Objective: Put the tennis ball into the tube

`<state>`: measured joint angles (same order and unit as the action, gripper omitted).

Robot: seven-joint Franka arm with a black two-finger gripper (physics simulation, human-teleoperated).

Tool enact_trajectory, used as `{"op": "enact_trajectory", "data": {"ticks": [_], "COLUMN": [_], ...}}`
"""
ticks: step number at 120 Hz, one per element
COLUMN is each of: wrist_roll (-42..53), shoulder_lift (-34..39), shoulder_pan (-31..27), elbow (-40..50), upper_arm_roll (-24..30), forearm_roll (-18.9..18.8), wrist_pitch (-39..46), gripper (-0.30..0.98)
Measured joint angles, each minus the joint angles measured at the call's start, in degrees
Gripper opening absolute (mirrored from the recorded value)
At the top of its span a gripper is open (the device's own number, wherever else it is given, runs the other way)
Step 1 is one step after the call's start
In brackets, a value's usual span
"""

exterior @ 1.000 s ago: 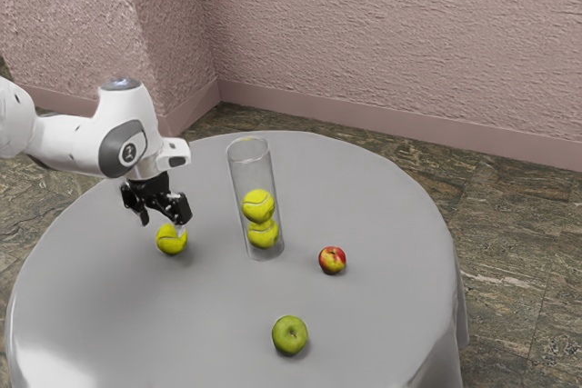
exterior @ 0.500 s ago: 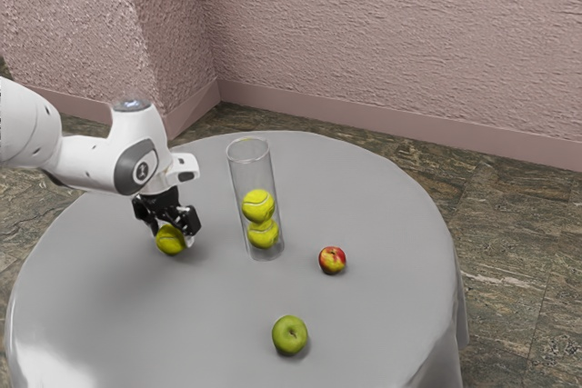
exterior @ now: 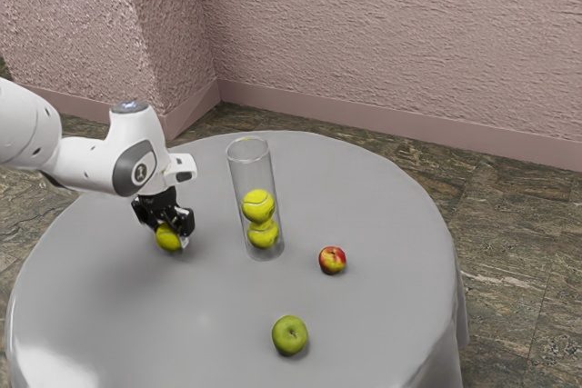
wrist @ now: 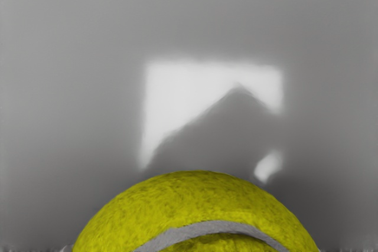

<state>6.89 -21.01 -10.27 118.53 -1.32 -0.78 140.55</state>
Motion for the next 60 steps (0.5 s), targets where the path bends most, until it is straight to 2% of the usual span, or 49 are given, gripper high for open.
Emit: {"op": "enact_trajectory", "data": {"ticks": [12,28,43,60], "wrist_roll": [-0.2,-0.6,-1.1,-1.7], "shoulder_lift": [3.1,11.8,15.6,14.8], "shoulder_pan": [0.1,0.3,0.5,0.2], "elbow": [0.3,-0.7,-8.2,-17.7], "upper_arm_roll": [0.0,0.7,1.7,4.9], "forearm_roll": [0.0,0.3,0.4,0.1], "wrist_pitch": [-1.1,-5.7,-13.8,-23.0], "gripper": [0.39,0.38,0.38,0.39]}}
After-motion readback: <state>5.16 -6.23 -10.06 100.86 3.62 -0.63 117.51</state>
